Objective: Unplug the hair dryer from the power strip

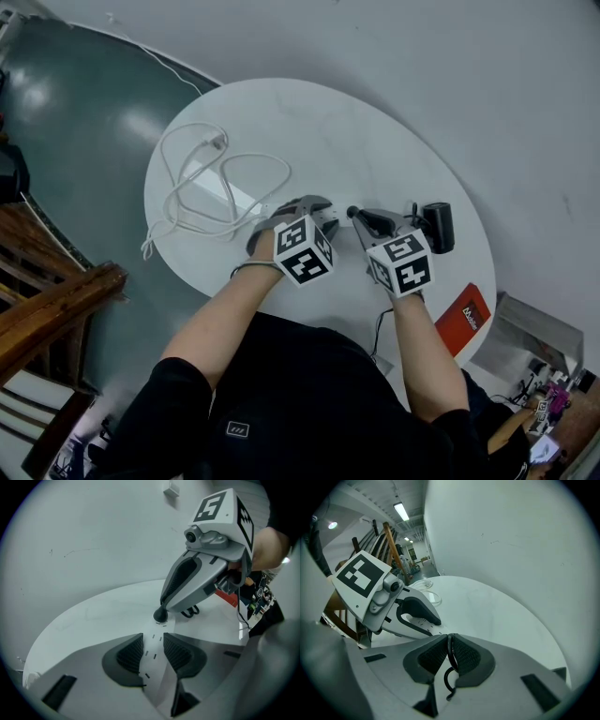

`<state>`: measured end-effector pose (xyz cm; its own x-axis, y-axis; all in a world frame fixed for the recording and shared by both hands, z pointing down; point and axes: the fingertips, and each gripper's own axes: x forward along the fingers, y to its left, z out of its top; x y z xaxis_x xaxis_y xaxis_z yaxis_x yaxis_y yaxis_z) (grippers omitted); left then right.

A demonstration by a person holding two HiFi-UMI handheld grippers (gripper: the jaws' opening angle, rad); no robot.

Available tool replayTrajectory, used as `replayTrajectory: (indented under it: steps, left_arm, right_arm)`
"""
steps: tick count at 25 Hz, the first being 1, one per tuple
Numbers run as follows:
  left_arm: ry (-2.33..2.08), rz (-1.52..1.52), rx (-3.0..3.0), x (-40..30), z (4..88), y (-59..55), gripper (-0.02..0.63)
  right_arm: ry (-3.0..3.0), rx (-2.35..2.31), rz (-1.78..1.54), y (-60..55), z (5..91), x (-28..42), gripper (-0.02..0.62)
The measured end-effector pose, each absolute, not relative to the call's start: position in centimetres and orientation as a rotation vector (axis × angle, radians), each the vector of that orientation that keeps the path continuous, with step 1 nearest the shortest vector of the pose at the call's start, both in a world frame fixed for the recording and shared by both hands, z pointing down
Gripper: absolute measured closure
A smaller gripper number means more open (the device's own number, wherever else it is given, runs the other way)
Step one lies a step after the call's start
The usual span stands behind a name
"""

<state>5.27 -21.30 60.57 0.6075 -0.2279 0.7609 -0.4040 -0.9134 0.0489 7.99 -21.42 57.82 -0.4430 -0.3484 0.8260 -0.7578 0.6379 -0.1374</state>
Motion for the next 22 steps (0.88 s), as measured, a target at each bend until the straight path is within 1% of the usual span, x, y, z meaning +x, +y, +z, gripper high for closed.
replayTrajectory:
  steps: [5, 10, 17, 22]
  left_arm:
    - [-0.514, 1.22, 2.635, 5.5, 60.7, -20.9, 0.46]
    - [-0.505, 1.215, 2.64, 5.5, 60.8, -20.9, 0.461]
    - [-0.489, 1.208, 2.637, 5.4, 60.8, -20.9, 0.462]
    - [-0.531, 1.171, 2.638, 5.3, 60.4, -21.1, 0.479]
  right_arm:
    - [-2.058, 0.898, 0.661, -21.0, 57.4, 8.3, 0.535]
    - [-2.109, 0.916, 0.571, -22.5, 54.0, 8.1, 0.536]
    - [-2.133, 0.963, 0.592, -22.2, 51.7, 9.0, 0.535]
    - [-2.148, 1.003, 0.608, -21.2, 50.7, 9.8, 0.535]
